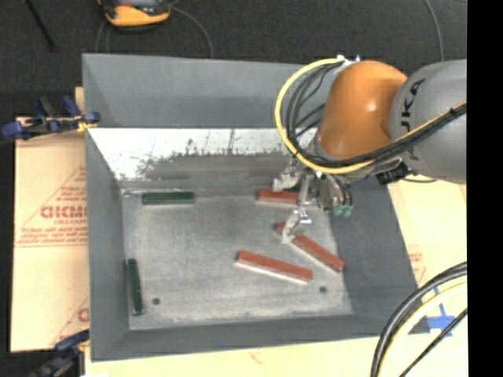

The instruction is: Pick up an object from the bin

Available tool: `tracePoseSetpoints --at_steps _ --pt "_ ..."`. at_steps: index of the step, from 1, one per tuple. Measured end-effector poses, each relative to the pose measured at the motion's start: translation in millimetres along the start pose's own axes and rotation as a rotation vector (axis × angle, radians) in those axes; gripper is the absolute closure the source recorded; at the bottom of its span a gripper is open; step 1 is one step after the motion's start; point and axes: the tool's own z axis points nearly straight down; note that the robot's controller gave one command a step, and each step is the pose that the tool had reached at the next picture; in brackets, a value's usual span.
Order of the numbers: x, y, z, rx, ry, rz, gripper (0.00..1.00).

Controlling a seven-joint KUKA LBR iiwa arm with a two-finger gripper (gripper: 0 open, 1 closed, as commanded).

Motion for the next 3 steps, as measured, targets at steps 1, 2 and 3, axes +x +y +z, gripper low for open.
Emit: tracePoseSetpoints --at_steps 1,2,3 --pt "15.8 -17 63 0.001 0.007 -0.041 0.00" --pt "16.6 -21 78 -0.004 0.006 -0.143 0.00" --pt "50.1 -15 81 0.010 0.020 0.004 1.00"
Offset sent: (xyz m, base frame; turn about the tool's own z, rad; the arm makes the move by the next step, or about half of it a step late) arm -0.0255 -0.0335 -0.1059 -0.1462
